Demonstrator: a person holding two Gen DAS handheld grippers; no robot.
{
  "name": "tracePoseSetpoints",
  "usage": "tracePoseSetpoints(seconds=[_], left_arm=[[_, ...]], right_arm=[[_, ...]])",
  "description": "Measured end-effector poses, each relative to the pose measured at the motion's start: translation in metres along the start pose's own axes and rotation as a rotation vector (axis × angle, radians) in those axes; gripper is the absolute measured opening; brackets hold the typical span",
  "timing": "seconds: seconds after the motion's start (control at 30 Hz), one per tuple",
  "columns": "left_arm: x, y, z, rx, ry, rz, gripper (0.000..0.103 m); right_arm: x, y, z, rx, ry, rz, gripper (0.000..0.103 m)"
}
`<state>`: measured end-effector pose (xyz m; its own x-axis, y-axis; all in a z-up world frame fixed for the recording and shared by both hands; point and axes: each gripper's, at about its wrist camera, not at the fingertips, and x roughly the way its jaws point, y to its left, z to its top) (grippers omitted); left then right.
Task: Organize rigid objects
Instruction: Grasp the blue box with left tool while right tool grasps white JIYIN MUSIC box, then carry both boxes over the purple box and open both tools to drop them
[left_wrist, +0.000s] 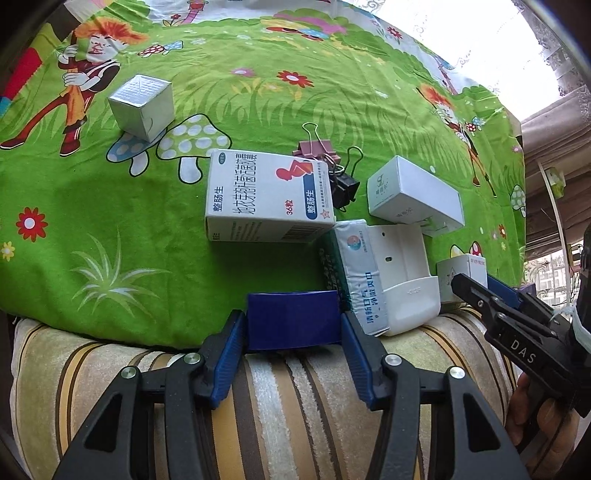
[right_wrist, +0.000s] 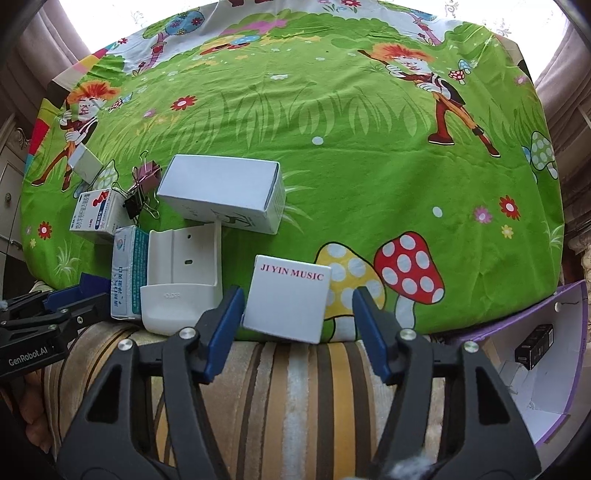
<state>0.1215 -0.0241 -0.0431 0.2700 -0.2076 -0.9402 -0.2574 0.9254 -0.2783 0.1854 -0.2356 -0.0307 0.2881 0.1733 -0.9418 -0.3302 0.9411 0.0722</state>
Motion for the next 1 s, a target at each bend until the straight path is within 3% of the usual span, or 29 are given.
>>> tracePoseSetpoints(seconds=[0.07, 0.33, 0.6, 1.0], left_arm=[[-0.006, -0.001, -0.002, -0.003, -0.022, -0.004, 0.053], [-0.026, -0.004, -0.007, -0.012, -0.097, -0.019, 0.053], [-0.048, -0.012, -0.013, -0.015, -0.166, -0.087, 0.053], [-0.057, -0.072, -0.032, 0.102, -0.18, -0.217, 0.053]], right_arm=[[-0.002, -0.002, -0.003, 0.01, -0.01, 0.007, 0.047], [-0.014, -0.003, -0.009, 0.013, -0.058, 0.021, 0.045], [-0.044, -0.007, -0.016, 0.029, -0.158, 0.044, 0.045], [-0.09, -0.039, -0.054, 0.108, -0.239, 0.027, 0.045]])
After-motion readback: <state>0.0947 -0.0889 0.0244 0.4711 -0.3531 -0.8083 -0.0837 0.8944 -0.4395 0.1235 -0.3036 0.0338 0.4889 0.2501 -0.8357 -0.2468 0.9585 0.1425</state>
